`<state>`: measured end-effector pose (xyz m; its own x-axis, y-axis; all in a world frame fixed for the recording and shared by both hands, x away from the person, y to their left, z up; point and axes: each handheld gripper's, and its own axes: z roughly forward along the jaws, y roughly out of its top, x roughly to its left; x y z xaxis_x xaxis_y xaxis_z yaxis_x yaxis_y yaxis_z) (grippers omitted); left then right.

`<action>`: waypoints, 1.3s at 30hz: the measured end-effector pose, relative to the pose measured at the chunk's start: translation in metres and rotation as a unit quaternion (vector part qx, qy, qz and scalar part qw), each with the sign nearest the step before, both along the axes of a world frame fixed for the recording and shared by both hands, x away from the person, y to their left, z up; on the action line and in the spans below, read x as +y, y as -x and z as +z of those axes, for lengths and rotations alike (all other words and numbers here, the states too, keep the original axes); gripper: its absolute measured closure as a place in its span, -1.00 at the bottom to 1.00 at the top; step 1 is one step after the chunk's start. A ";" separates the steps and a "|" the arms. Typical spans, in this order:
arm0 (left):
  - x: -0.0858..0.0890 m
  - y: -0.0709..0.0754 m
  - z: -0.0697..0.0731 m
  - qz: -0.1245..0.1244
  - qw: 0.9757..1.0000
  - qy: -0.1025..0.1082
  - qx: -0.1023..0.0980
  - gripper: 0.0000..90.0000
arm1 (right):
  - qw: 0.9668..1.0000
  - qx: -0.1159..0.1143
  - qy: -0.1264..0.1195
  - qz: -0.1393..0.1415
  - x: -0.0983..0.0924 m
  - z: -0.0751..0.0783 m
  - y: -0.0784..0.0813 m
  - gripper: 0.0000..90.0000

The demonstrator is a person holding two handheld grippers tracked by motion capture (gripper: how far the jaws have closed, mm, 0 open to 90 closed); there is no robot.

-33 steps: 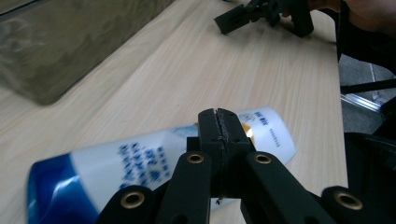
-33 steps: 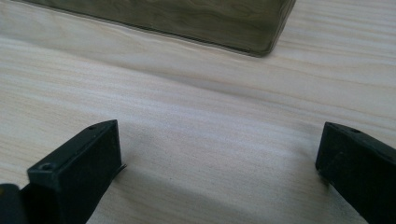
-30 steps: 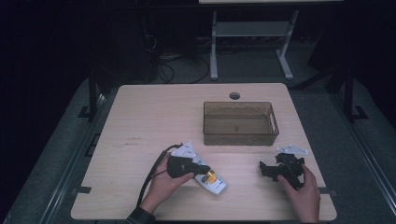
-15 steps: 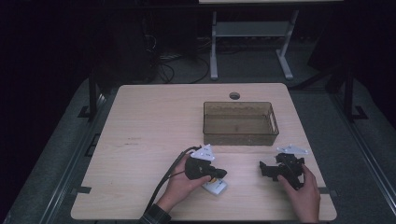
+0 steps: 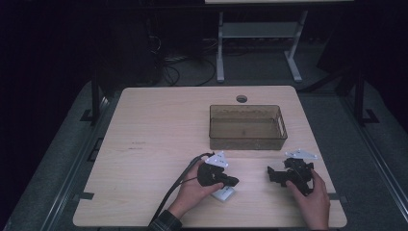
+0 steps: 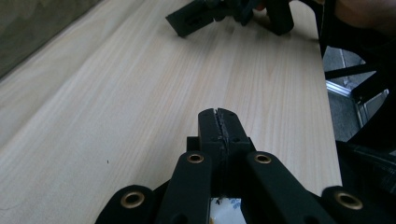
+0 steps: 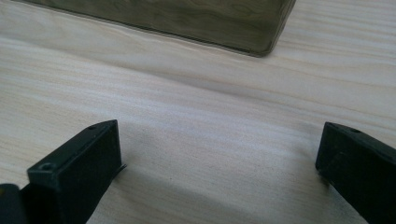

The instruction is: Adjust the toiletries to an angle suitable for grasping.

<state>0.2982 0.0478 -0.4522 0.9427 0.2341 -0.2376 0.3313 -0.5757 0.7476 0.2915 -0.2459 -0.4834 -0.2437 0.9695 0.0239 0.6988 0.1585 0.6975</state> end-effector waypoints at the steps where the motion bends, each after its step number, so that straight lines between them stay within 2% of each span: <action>1: 0.000 0.000 -0.001 0.000 1.000 -0.003 0.001 1.00 | 1.000 0.000 0.000 0.000 0.000 0.000 0.000 -1.00; 3: 0.001 0.001 -0.002 0.000 1.000 -0.011 0.000 1.00 | 1.000 0.000 0.000 0.000 0.000 0.000 0.000 -1.00; 23: 0.018 0.012 0.004 0.001 1.000 -0.013 -0.002 1.00 | 1.000 0.000 0.000 0.000 0.000 0.000 0.000 -1.00; 39: 0.032 0.020 0.009 -0.001 1.000 -0.023 -0.003 1.00 | 1.000 0.000 0.000 0.000 0.000 0.000 0.000 -1.00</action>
